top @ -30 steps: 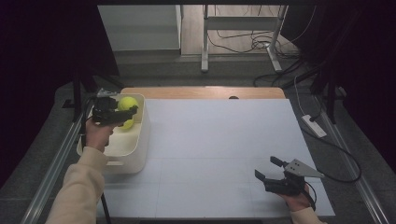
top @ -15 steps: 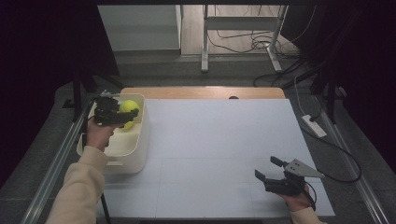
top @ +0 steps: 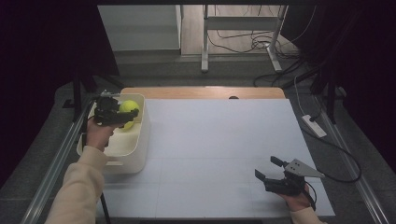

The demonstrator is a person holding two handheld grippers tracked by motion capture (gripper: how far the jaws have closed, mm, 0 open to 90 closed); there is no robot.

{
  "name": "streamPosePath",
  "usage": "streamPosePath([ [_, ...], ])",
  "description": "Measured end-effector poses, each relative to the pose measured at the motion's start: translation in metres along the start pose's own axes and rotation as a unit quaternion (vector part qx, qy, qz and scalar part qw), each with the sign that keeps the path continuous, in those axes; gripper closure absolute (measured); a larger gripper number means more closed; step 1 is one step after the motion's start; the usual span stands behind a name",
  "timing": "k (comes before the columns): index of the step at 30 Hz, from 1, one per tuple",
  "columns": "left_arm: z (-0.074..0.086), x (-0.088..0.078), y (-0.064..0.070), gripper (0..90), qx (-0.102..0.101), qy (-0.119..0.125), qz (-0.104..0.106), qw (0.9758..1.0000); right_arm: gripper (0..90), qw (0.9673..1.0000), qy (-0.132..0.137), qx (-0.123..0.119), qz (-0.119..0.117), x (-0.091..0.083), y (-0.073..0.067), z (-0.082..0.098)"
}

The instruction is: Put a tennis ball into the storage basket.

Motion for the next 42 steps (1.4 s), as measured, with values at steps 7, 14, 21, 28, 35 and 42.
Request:
streamPosePath([
  [7, -0.007, -0.009, 0.002, 11.1, -0.014, 0.03, 0.002, 0.9995, 14.5, 1.0, 0.0, 0.0, 0.001, 0.0, 0.0, 0.0],
  [14, -0.013, -0.029, 0.012, 8.8, -0.007, 0.075, 0.022, 0.9969, 14.5, 1.0, 0.002, -0.001, 0.001, 0.0, 0.0, 0.0],
  [21, -0.01, -0.041, 0.024, 9.5, 0.004, 0.095, 0.054, 0.9939, 14.5, 1.0, 0.002, 0.0, 0.001, 0.0, 0.0, -0.001],
  [28, -0.007, -0.049, 0.036, 10.6, 0.017, 0.11, 0.083, 0.9903, 14.5, 1.0, 0.004, 0.004, 0.001, 0.0, 0.001, -0.001],
  [35, -0.003, -0.056, 0.046, 10.6, 0.025, 0.122, 0.104, 0.9867, 14.5, 1.0, 0.005, 0.003, 0.0, -0.001, 0.001, 0.0],
  [42, 0.001, -0.06, 0.056, 11.1, 0.034, 0.137, 0.118, 0.9829, 14.6, 1.0, 0.004, 0.004, 0.0, -0.001, 0.002, 0.0],
])
Point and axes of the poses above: each handheld gripper's, and its own axes: x roughly forward along the jaws, z roughly out of its underside, y roughly to its right, the point moved 5 cm from there along x, roughly forward along the jaws, and after that the axes turned 1 degree about y, right-handed, at the moved point
